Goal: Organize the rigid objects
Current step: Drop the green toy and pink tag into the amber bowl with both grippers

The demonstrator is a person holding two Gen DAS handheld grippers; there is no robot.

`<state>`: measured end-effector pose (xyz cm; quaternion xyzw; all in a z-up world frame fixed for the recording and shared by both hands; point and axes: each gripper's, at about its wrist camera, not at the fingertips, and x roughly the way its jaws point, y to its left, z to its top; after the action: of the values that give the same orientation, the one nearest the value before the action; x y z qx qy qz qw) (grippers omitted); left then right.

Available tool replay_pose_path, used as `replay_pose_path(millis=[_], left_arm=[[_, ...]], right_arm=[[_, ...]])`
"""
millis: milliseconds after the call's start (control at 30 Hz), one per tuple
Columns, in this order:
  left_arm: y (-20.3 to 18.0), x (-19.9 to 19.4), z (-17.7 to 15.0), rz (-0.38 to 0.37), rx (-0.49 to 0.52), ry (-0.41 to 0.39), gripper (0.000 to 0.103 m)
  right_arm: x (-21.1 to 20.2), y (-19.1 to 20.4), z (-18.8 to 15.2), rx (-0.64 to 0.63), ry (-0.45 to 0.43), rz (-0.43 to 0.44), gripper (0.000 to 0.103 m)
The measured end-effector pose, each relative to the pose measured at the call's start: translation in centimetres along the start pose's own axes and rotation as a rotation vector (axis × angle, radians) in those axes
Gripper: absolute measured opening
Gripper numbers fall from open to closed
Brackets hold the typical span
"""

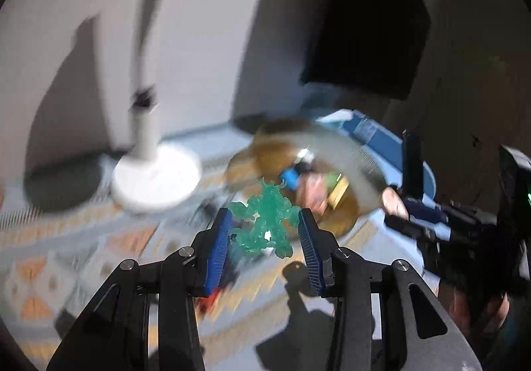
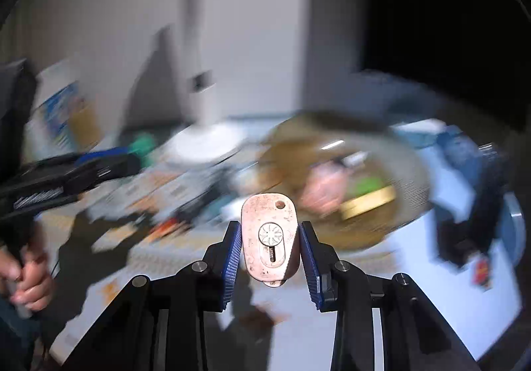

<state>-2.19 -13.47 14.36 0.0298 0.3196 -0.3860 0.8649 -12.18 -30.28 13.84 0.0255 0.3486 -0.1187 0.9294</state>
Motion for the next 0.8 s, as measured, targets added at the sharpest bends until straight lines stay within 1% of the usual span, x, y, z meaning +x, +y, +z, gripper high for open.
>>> replay_pose_path(millis=[33, 100, 167, 233, 333, 367, 500, 633, 800], left_arm=[[-1.0, 0.9, 1.2, -0.007, 0.025, -0.005, 0.038], [-2.7, 3.3, 3.6, -0.030, 0.060, -0.008, 0.038], [-3.7, 5.8, 5.2, -0.051, 0.066, 0.004, 0.038], [-4.3, 8.8, 6.4, -0.059, 0.062, 0.030, 0.038], [-4.9, 13.4, 7.1, -0.057, 0.049, 0.091, 0.038], [-5.0, 14.7, 7.0, -0.046, 0.051, 0.110, 0.038], [-5.1, 18.3, 6.4, -0.037, 0.043, 0.180, 0.038], [-5.2, 20.4, 5.8, -0.026, 0.038, 0.228, 0.038], [-5.0, 21.7, 5.1, -0.018, 0.037, 0.264, 0.038]], right_arm=[[0.6, -2.3, 1.3, 0.054, -0.003, -0.041, 0.034], [1.9, -5.6, 2.8, 0.132, -0.009, -0.082, 0.034], [3.8, -8.5, 4.3, 0.187, 0.005, -0.127, 0.034], [6.3, -10.6, 5.3, 0.212, 0.038, -0.169, 0.034], [9.4, -11.9, 6.0, 0.211, 0.090, -0.208, 0.034], [10.3, -12.2, 6.0, 0.208, 0.109, -0.207, 0.034], [13.0, -12.9, 5.8, 0.193, 0.166, -0.221, 0.034], [14.3, -12.9, 5.3, 0.181, 0.204, -0.238, 0.034], [15.1, -13.0, 4.8, 0.177, 0.225, -0.243, 0.034]])
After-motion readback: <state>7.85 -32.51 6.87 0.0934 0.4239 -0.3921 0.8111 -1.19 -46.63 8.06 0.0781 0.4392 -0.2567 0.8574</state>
